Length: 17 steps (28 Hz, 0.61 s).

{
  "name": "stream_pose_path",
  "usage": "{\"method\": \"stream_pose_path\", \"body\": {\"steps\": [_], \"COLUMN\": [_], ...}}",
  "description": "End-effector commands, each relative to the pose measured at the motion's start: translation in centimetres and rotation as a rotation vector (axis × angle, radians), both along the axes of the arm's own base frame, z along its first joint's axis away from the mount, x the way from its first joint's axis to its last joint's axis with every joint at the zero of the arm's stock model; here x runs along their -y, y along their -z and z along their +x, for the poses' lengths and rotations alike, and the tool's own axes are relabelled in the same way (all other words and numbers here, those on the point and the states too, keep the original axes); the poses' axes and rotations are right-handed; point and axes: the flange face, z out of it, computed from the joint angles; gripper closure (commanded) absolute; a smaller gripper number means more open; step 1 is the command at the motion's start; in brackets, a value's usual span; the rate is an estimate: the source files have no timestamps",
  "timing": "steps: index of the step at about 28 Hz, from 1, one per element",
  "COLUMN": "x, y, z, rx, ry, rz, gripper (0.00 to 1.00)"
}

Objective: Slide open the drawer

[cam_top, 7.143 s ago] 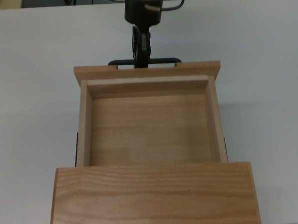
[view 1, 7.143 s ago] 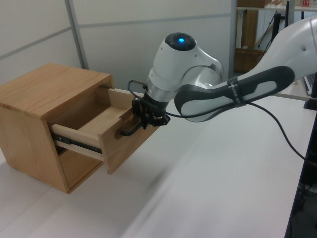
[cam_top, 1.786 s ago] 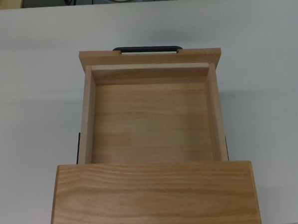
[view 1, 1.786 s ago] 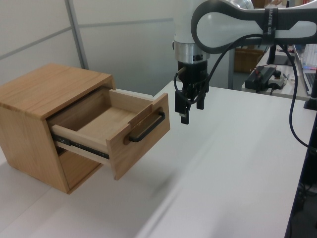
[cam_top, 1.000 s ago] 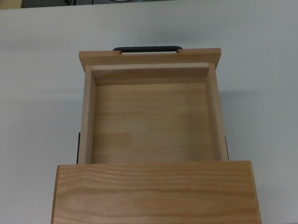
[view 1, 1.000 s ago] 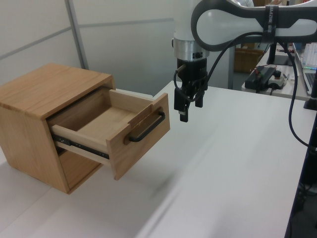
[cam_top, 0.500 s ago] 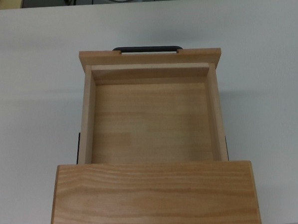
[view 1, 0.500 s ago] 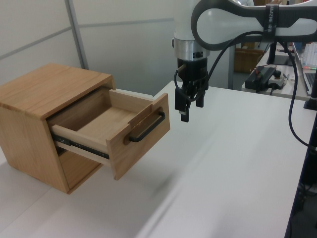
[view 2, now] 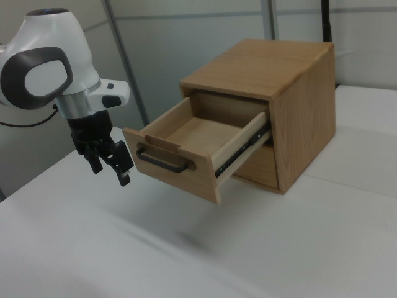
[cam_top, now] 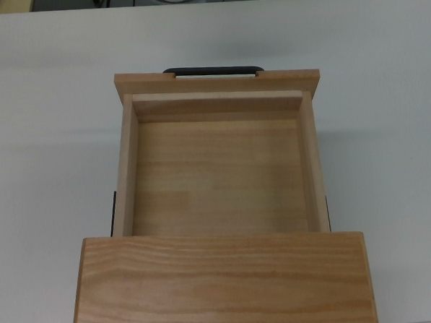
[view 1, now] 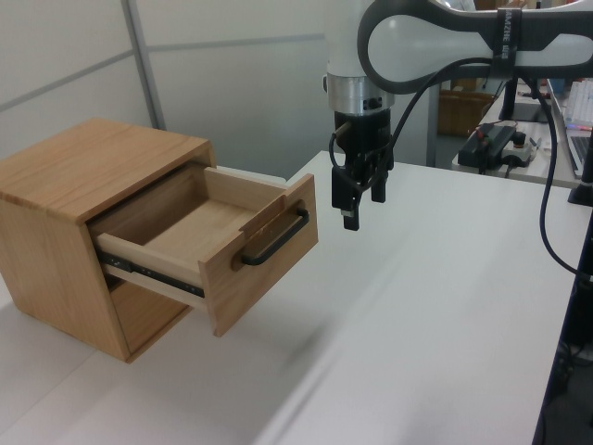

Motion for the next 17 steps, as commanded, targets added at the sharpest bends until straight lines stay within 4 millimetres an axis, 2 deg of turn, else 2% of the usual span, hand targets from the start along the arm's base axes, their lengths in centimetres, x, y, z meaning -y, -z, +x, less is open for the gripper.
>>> {"method": "stream_pose_path", "body": {"steps": [1,17], "x": [0.14,-0.29], "y": [-0.39,-0.57], "z": [0.3,0.38], "rx": [-0.021,-0.026], "ry": [-0.028,-0.038], "rz": [0.011,0.015], "gripper": [0.0,0.0]}}
